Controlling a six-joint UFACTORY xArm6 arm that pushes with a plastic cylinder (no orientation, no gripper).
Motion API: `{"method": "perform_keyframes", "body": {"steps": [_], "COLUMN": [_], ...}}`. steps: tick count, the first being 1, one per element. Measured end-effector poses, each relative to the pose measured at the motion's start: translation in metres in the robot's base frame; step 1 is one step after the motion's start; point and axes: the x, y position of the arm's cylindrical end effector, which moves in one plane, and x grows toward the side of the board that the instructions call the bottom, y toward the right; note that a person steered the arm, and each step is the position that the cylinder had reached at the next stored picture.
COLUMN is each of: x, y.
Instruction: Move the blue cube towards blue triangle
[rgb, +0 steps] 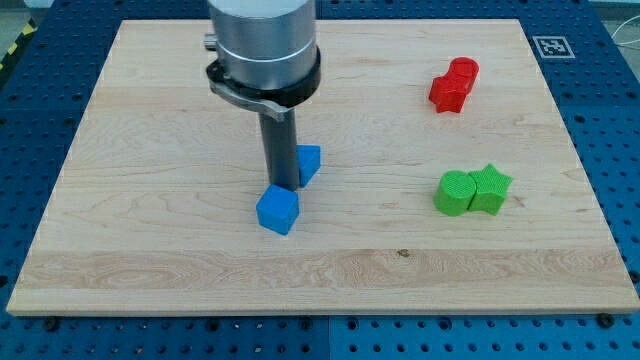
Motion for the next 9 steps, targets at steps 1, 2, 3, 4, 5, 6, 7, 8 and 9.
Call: {"method": "perform_keyframes", "body": {"steps": [1,2,3,4,5,6,7,8,9], "x": [-0.019,-0.036,-0.034,-0.013,0.020,0.065,0.051,0.035,0.054], "y": [0.023,0.039,0.029,-0.027,-0.082,-0.065,-0.039,-0.023,-0.015]}}
